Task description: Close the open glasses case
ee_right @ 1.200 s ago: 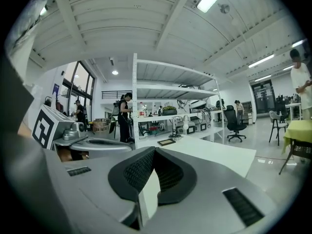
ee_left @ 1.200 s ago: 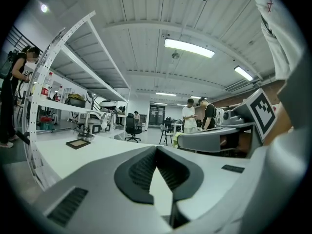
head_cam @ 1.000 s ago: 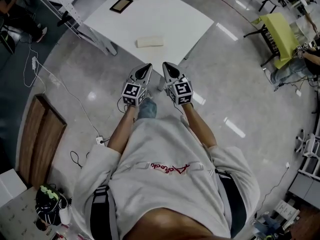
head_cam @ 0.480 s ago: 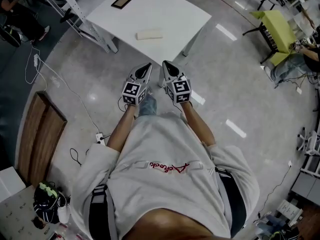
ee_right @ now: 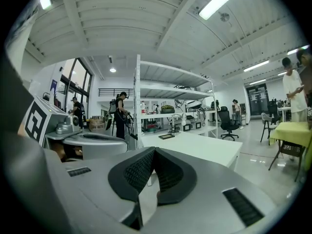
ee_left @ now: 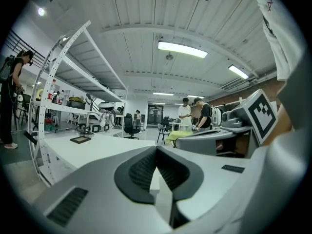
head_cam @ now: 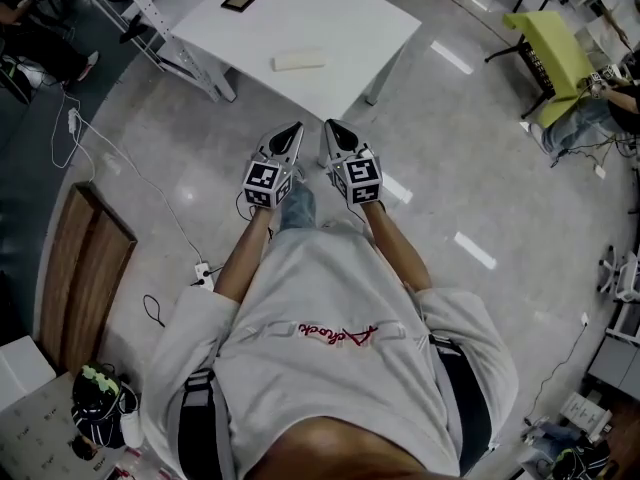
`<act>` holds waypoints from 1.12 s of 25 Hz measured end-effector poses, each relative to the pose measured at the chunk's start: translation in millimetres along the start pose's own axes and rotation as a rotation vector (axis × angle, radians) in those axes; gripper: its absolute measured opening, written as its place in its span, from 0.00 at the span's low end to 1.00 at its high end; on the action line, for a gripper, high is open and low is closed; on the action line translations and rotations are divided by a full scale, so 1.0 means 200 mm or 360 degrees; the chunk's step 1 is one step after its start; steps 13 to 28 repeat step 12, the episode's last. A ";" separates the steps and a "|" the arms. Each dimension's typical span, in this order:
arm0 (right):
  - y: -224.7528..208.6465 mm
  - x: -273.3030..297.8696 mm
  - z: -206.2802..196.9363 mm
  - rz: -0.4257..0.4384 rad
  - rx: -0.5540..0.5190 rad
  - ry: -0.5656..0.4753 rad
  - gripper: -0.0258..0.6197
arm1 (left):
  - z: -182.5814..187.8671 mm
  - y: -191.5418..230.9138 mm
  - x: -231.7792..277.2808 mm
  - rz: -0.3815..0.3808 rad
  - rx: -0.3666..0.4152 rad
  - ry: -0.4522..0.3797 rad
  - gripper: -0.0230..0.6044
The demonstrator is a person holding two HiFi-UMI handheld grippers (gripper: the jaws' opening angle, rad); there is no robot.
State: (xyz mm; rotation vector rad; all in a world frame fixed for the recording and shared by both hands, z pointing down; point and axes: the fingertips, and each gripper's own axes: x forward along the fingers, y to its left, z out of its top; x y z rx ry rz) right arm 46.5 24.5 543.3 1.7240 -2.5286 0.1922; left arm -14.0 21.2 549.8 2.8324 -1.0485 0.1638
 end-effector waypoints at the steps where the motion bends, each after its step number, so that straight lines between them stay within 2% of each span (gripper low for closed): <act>1: 0.01 -0.01 -0.01 -0.0001 -0.0010 0.0007 0.04 | -0.01 -0.01 0.00 0.0002 -0.0008 -0.0001 0.07; 4: 0.02 -0.02 -0.01 0.0006 -0.0026 0.0016 0.04 | -0.01 -0.03 0.01 0.0003 -0.0028 -0.0009 0.07; 10: 0.03 -0.02 -0.01 0.0006 -0.0044 0.0012 0.04 | 0.01 -0.07 0.02 -0.0033 0.0038 -0.0022 0.07; 28: 0.03 -0.02 -0.02 0.0003 -0.0050 0.0014 0.04 | 0.00 -0.06 0.02 -0.0032 0.0040 -0.0025 0.07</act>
